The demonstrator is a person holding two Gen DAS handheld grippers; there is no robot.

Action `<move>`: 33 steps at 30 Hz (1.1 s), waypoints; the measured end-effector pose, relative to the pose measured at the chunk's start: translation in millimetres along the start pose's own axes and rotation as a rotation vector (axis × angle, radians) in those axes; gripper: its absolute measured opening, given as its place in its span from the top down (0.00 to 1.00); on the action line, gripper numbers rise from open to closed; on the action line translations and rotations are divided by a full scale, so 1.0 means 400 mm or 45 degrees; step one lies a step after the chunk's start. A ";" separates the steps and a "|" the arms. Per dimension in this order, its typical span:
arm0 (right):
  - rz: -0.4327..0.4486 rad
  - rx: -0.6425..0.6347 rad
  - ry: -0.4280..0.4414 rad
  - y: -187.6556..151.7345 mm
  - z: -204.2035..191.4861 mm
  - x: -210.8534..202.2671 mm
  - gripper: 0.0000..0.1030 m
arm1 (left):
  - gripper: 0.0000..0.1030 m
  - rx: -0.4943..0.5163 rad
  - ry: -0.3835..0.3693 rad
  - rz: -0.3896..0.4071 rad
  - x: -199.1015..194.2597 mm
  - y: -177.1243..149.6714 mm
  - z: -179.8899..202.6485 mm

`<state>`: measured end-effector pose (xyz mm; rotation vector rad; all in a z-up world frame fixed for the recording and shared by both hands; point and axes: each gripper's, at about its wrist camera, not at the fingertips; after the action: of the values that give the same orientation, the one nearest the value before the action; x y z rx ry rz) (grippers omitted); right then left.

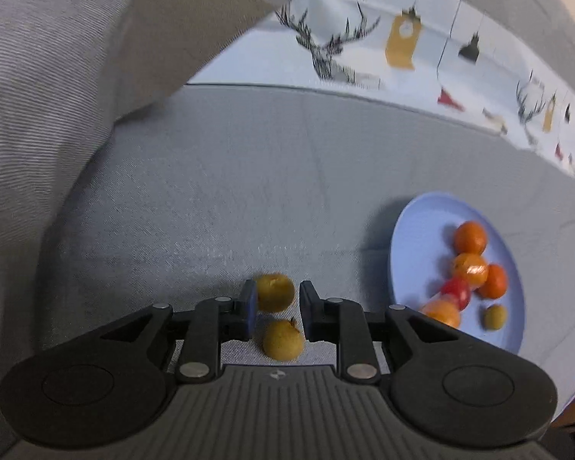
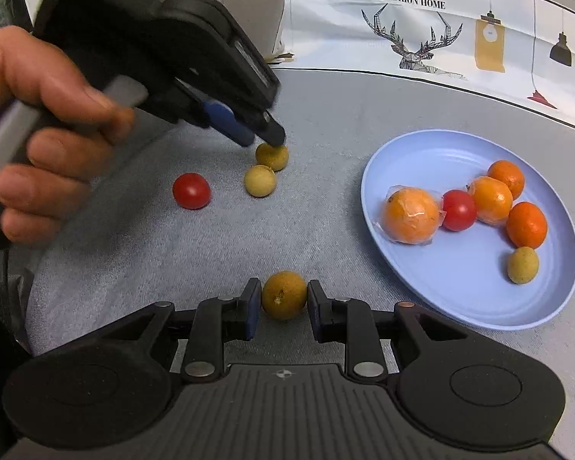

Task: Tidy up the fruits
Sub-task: 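Close the right tool on a yellow fruit while the left tool grasps another yellow fruit, then carry the yellow fruit in the right tool over the plate while the left tool carries its yellow fruit there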

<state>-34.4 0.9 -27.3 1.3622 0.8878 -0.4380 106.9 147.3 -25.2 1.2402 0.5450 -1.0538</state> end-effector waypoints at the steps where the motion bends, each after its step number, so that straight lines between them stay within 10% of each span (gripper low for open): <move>1: 0.000 0.000 0.002 0.002 0.003 0.003 0.74 | 0.75 0.021 0.025 -0.002 0.001 -0.003 0.002; 17: 0.085 0.021 -0.012 0.025 0.036 -0.057 0.74 | 0.75 0.035 0.046 0.132 -0.053 -0.008 0.011; 33: 0.231 0.143 -0.159 0.073 0.276 -0.092 0.74 | 0.75 0.028 -0.059 0.336 -0.219 -0.058 0.083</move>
<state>-3.6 -107.1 15.5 1.4870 0.6391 -0.4323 40.7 147.2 45.1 1.2657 0.3241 -0.8650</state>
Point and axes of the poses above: each gripper's, at about its wrist camera, not at the fingertips, and x roughly the way its jaws point, z to its right, y to its top, and after that the axes turned 9 degrees about -y, right-handed
